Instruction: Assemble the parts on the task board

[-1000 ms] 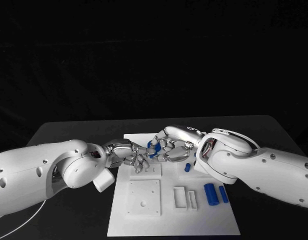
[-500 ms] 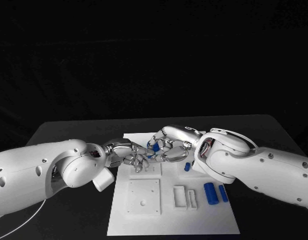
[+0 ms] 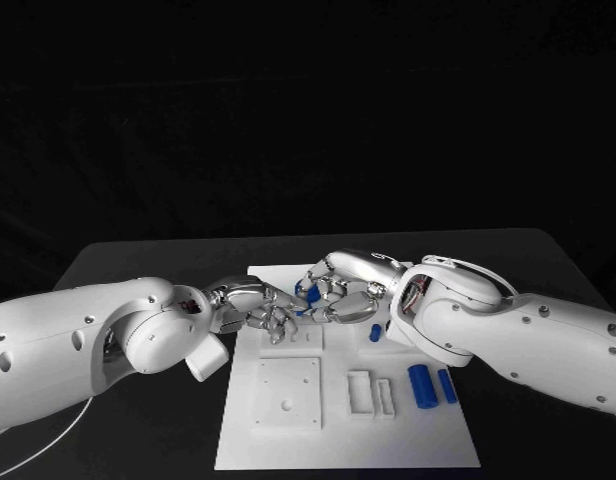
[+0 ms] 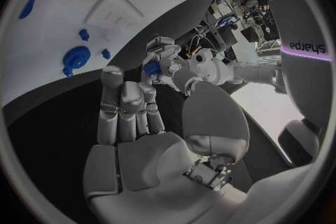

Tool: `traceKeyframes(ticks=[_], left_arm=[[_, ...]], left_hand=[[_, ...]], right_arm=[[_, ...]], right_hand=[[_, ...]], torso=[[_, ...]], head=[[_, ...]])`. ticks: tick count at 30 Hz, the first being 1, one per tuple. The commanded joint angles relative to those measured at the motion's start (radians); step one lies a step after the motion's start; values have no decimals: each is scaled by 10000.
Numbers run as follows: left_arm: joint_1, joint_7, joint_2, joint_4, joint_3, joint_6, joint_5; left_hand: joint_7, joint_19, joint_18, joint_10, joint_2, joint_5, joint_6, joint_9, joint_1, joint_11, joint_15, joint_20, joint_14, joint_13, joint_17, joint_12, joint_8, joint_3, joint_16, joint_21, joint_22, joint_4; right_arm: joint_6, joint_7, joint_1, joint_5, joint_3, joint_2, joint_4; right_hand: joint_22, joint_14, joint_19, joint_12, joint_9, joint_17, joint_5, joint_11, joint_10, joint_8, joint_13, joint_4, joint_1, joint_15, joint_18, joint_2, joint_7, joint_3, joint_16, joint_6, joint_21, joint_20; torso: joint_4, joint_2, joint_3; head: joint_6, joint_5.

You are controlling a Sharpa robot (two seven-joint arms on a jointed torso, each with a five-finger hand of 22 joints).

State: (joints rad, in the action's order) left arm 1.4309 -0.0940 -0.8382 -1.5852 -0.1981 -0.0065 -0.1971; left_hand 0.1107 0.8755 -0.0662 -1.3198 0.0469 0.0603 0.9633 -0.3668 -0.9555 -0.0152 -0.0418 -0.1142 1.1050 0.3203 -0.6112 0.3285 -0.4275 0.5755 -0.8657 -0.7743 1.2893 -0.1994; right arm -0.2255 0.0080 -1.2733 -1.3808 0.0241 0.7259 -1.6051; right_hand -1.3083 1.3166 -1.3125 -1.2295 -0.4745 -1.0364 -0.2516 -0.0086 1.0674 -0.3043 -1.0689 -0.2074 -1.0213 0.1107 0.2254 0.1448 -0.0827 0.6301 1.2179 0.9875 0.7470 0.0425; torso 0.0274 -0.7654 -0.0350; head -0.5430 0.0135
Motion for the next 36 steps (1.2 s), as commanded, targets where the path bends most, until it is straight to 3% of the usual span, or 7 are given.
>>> traceKeyframes(ticks=[1, 7, 12, 19, 25, 29, 36], left_arm=[[9, 236, -25, -5, 11, 114, 87], [8, 227, -51, -24, 10, 191, -14], [8, 214, -71, -32, 10, 181, -90], [8, 335, -87, -33, 10, 23, -94], [7, 505, -130, -13, 10, -213, -71], [7, 578, -169, -14, 10, -191, -47], [7, 583, -190, -12, 9, -217, 13]], left_hand=[[-50, 79, 83, -117, -84, -57, 142, -26, 30, 27, -63, -293, 74, 31, 9, -29, -69, 312, -88, -90, -16, 93], [-105, 111, 86, -225, -68, -34, 291, -67, 132, 73, -101, -325, 125, 69, 1, -4, -132, 449, -190, -158, -7, 109], [-351, 504, 16, -798, -70, -8, 839, -367, 409, 341, -395, -549, 540, 288, -213, 283, -408, 551, -708, -548, 79, 46], [-410, 570, 36, -931, -68, 11, 956, -565, 576, 406, -488, -652, 604, 404, -275, 347, -440, 666, -895, -697, 76, -46], [-468, 654, 42, -1049, -102, -30, 1071, -712, 713, 469, -560, -728, 690, 505, -326, 430, -477, 682, -1048, -824, 74, -50], [-541, 736, 37, -1186, -155, -34, 1222, -853, 806, 547, -651, -802, 797, 625, -406, 568, -538, 671, -1250, -952, 84, -33], [-563, 750, 45, -1196, -160, -27, 1262, -949, 845, 572, -695, -847, 795, 703, -440, 641, -538, 702, -1354, -1023, 80, -32]], right_arm=[[160, -48, 13, -117, -3, 44, 30], [127, -52, 14, -117, -3, 65, 31], [109, -48, 14, -84, -3, 84, 28], [-6, -22, 14, 192, -4, 147, 27], [-102, 32, 15, 713, -4, 436, 23], [-78, 86, 15, 1010, -4, 600, 92], [-156, 178, 15, 1583, -2, 866, 371]], right_hand=[[-155, -9, 61, 65, -6, -15, -40, -16, -67, -57, -16, -5, 89, 86, 364, -37, -192, -50, -44, 121, 21, 35], [-155, -9, 61, 65, -6, -15, -40, -16, -67, -57, -16, -6, 89, 86, 364, -37, -192, -52, -45, 120, 21, 35], [-153, -11, 68, 72, -2, -14, -38, -11, -79, -42, -16, -21, 100, 82, 364, -27, -198, -72, -51, 98, 14, 34], [-133, -25, 106, 111, 70, -1, -58, 62, -140, 129, -9, -64, 135, 16, 364, 31, -279, -134, -95, -191, -35, 30], [-122, -44, 164, 168, 234, 15, -549, 301, -298, 480, -1, -203, 303, -213, 364, 170, -527, -557, -153, -844, -100, 29], [-117, -57, 188, 206, 249, 23, -707, 335, -360, 509, 21, -262, 309, -247, 364, 148, -560, -692, -179, -915, -131, 30], [-107, -71, 208, 265, 264, 36, -1351, 371, -406, 513, 94, -357, 248, -282, 364, 57, -597, -843, -230, -965, -194, 13]], torso=[[2, 1, 4], [5, 1, 4], [6, -5, 12], [8, 0, 9], [14, -3, 8], [2, -3, 6], [2, -2, 2]], head=[[-6, 3], [-9, 0], [-7, 27], [-19, 9], [-33, -28], [-26, 5], [-70, -38]])
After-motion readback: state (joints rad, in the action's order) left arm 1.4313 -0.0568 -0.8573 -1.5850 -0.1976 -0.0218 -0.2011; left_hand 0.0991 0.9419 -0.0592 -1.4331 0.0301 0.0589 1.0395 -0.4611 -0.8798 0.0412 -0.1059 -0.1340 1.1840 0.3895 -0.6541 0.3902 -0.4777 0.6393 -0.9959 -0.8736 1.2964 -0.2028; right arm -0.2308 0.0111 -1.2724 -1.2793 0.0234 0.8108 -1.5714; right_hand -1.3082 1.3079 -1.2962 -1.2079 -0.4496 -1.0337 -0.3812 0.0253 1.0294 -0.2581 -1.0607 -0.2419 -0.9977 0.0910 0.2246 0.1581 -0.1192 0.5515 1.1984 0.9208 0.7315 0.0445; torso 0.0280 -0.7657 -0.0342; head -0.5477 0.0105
